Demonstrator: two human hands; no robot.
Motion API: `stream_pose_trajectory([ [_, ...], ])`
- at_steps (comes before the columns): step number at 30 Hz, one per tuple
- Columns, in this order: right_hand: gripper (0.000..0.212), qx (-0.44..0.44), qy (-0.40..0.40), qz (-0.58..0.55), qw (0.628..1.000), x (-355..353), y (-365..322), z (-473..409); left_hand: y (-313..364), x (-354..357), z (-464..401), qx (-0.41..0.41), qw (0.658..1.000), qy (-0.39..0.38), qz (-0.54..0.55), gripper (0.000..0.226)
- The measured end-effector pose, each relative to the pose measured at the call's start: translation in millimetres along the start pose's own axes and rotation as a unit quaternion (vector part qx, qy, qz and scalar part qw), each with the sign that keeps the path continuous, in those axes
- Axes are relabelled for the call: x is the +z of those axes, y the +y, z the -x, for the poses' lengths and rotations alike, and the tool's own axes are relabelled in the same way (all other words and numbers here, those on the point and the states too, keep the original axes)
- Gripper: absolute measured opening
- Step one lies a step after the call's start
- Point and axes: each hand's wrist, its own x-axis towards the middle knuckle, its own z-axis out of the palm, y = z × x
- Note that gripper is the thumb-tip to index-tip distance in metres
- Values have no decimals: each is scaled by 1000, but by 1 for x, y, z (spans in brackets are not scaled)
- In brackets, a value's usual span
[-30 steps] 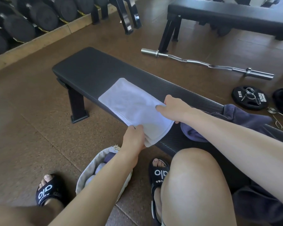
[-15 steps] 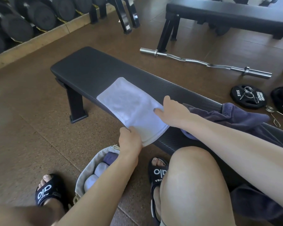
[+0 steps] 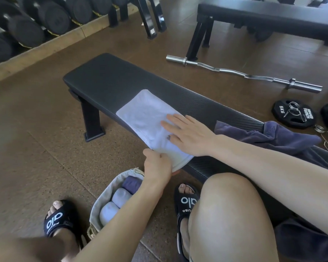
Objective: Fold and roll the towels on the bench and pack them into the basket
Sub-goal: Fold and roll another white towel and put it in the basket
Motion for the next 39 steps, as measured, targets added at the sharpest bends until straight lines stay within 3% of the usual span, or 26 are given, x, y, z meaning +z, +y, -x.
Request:
stream_pose_trajectory([
  [4, 77, 21, -39, -4, 999, 8, 1, 0, 9, -25, -24, -8, 998, 15, -66, 15],
  [9, 62, 46, 27, -8, 999, 4, -10, -12, 52, -65, -75, 109, 976, 137, -131, 31],
  [13, 59, 47, 30, 4, 998, 16, -11, -10, 71, -86, -117, 113, 969, 128, -176, 42],
  [17, 58, 51, 45, 11, 998, 17, -13, -8, 78, -92, -139, 120, 968, 145, -164, 5],
  [22, 58, 44, 58, 12, 997, 18, -14, -7, 82, -94, -147, 98, 972, 175, -125, 12],
  [26, 59, 43, 59, 7, 997, 18, -14, -8, 79, -92, -148, 89, 965, 190, -157, 16],
  [30, 60, 43, 54, 0, 998, 18, -14, -8, 80, -85, -134, 95, 960, 201, -168, 34],
  [35, 58, 46, 61, 3, 997, 23, -14, -8, 50, -58, -85, 15, 995, 101, -20, 82],
  [39, 63, 42, 38, -47, 997, 22, -11, -9, 17, -30, -36, -66, 996, -24, 46, 67],
])
